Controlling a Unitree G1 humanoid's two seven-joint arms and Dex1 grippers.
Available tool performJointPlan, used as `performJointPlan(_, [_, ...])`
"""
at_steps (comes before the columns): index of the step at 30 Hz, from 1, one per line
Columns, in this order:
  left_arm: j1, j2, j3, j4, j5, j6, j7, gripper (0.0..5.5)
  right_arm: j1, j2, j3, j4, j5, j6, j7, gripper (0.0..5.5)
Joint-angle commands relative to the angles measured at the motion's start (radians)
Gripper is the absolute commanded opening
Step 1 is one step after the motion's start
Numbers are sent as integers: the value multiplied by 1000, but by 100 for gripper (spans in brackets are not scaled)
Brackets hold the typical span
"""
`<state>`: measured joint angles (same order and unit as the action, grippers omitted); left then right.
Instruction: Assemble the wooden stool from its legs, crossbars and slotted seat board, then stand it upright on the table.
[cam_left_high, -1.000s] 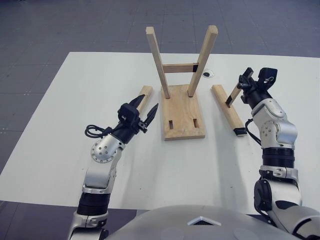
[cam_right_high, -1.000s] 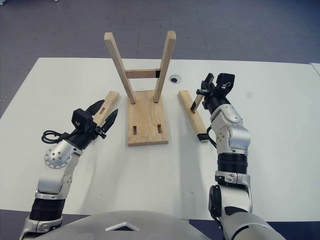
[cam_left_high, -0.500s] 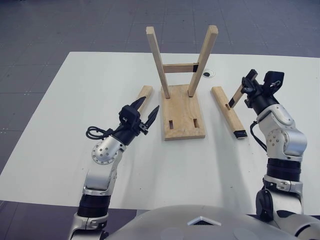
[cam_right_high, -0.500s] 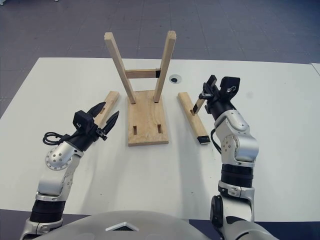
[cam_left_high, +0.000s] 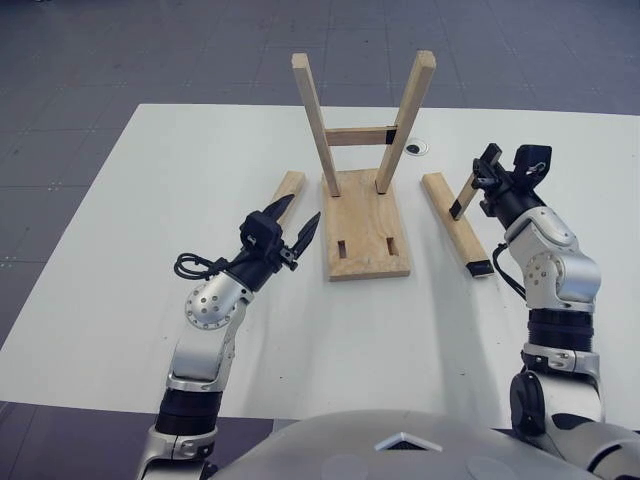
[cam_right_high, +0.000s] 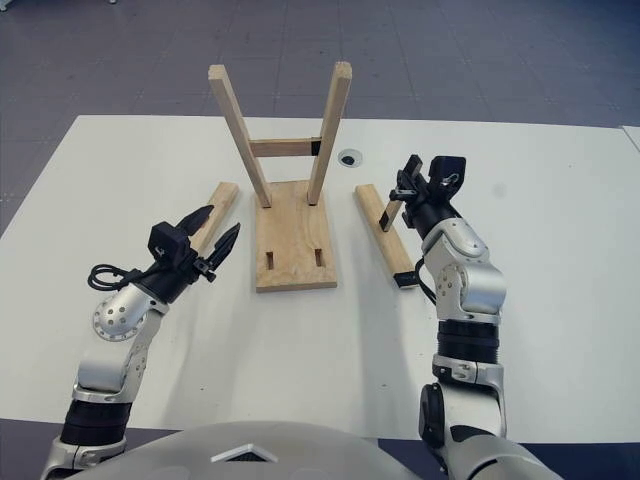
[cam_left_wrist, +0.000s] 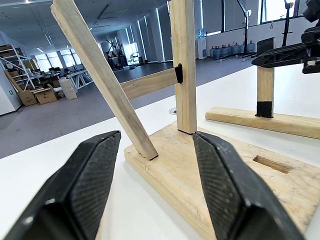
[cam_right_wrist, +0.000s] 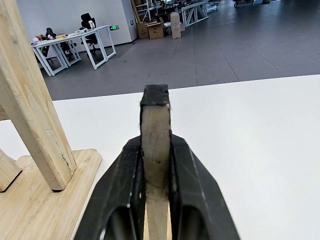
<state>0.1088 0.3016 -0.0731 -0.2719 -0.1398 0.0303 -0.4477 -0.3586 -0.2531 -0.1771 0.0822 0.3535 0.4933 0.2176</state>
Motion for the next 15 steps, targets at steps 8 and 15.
performJointPlan(8, [0,-2,-1,-11,6,6,8,267,134,-23,108,277,-157,-215,84,41])
performJointPlan(15, [4,-5,-2,-13,10,10,14,267,256,28,97,247,-123,-327,63,41])
